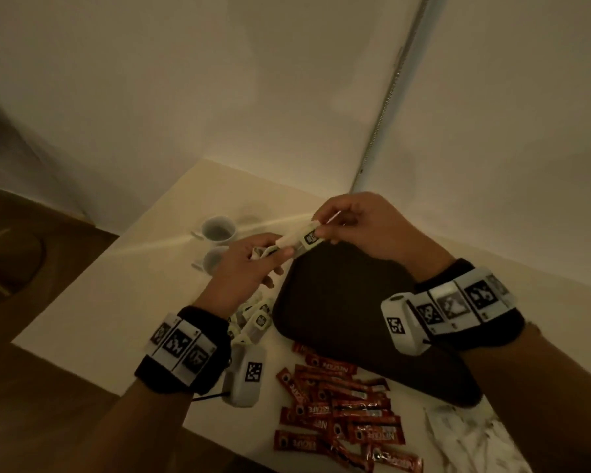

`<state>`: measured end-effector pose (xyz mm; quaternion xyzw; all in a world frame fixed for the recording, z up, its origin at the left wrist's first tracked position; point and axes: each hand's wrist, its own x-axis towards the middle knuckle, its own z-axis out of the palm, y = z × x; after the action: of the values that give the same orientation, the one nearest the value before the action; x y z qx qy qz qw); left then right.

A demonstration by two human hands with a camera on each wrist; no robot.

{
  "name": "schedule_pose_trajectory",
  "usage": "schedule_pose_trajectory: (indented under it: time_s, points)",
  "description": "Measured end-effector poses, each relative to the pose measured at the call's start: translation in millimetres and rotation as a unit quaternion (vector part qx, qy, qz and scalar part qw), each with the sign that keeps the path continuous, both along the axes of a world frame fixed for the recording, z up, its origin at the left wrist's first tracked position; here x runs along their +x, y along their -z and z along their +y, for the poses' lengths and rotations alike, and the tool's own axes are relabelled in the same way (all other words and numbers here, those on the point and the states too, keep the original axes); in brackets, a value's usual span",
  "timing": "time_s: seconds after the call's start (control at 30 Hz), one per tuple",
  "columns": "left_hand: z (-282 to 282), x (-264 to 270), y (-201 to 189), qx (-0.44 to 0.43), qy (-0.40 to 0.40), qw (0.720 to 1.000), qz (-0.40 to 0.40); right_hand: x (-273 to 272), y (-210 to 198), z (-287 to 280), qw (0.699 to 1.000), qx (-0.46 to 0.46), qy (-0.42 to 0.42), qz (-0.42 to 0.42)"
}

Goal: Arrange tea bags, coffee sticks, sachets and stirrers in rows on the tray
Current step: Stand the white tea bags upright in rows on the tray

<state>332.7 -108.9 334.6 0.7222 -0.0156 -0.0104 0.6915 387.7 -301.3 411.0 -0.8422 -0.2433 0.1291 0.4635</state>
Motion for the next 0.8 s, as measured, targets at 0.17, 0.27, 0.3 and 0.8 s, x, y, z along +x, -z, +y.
schedule_pose_trajectory:
  time_s: [0.17,0.27,0.3,0.8]
  points:
    - [-31,13,-18,-0.099,-0.014,0.994,-0.041,1,-33,-21,0.993,-0.031,0.03,-0.108]
    - [-45,15,-22,-0.095,0.017,0.995,-0.038,1,-45,-27,0.988,-0.064,0.035,-0.134]
    - [-50,15,-23,-0.081,0.034,0.996,-0.034,-1,-49,-29,0.987,-0.07,0.033,-0.139]
    - [-90,7,-35,-0.34,0.101,0.93,0.096,-12,-77,-29,0.96,-0.173,0.045,-0.216]
